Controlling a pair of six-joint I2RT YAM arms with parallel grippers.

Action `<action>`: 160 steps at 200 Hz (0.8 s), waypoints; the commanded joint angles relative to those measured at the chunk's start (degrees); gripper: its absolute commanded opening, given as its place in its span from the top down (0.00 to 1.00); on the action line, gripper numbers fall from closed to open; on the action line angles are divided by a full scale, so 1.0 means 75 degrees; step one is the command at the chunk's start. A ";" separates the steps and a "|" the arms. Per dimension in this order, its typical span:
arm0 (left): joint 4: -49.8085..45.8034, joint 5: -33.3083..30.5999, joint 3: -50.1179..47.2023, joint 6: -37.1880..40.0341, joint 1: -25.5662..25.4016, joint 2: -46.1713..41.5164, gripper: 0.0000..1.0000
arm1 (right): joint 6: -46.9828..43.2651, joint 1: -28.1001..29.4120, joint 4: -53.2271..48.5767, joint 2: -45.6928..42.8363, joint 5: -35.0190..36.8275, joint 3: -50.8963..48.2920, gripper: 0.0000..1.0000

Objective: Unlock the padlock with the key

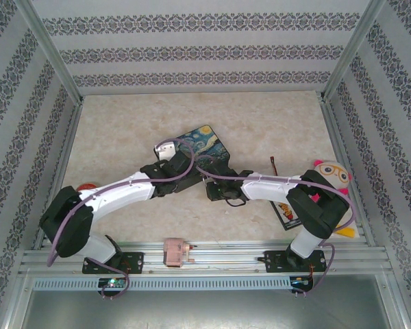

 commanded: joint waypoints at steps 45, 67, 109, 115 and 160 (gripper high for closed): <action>-0.0795 -0.0064 0.0205 0.0118 0.0109 0.0588 0.01 | 0.0995 -0.0234 0.1278 -0.0451 -0.0507 -0.0738 1.00; -0.0683 0.0091 0.0068 -0.0014 0.0109 0.0595 0.01 | 0.1163 -0.0392 0.1598 -0.0521 -0.0678 -0.0877 1.00; -0.0589 0.0139 -0.0255 -0.0191 0.0109 0.0367 0.01 | 0.1231 -0.0492 0.1843 -0.0640 -0.0807 -0.0960 1.00; -0.0587 0.0143 -0.0295 -0.0199 0.0100 0.0316 0.01 | 0.1262 -0.0506 0.1899 -0.0646 -0.0841 -0.0975 1.00; -0.0547 0.0065 -0.0476 -0.0218 0.0109 0.0097 0.01 | 0.1518 -0.0610 0.2379 -0.0606 -0.1087 -0.1077 1.00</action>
